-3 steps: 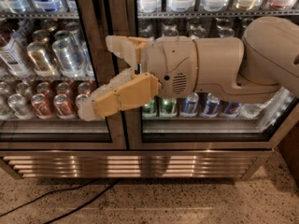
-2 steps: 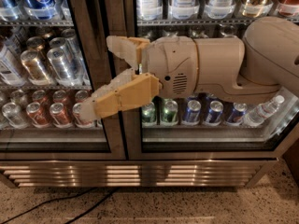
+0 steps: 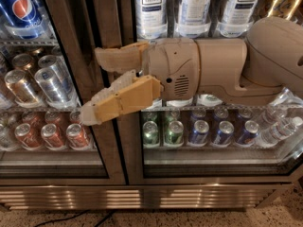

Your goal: Open left fridge door

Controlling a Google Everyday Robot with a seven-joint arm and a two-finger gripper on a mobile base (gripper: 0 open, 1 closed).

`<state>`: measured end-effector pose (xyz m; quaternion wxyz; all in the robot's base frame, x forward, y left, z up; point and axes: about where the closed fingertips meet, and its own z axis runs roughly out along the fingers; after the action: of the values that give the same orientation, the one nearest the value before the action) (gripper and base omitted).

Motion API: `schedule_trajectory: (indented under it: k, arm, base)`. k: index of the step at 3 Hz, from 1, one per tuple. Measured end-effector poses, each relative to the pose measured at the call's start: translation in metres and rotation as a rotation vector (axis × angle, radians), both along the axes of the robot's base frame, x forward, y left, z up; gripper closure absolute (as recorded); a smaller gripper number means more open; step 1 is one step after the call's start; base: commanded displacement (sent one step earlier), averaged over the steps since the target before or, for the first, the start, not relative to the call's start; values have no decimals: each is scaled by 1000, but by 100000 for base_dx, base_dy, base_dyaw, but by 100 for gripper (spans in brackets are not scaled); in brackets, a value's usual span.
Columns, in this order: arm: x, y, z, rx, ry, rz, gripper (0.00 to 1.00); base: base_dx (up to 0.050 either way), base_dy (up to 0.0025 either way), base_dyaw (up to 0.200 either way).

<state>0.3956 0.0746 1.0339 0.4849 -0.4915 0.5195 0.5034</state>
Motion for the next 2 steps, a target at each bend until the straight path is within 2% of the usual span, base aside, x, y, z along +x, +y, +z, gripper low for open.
schedule_trajectory:
  k: [1,2]
  arm:
    - [0,0,0,0,0,0,0]
    - [0,0,0,0,0,0,0]
  base:
    - [-3687,-251,13426]
    - [0,-1,20013]
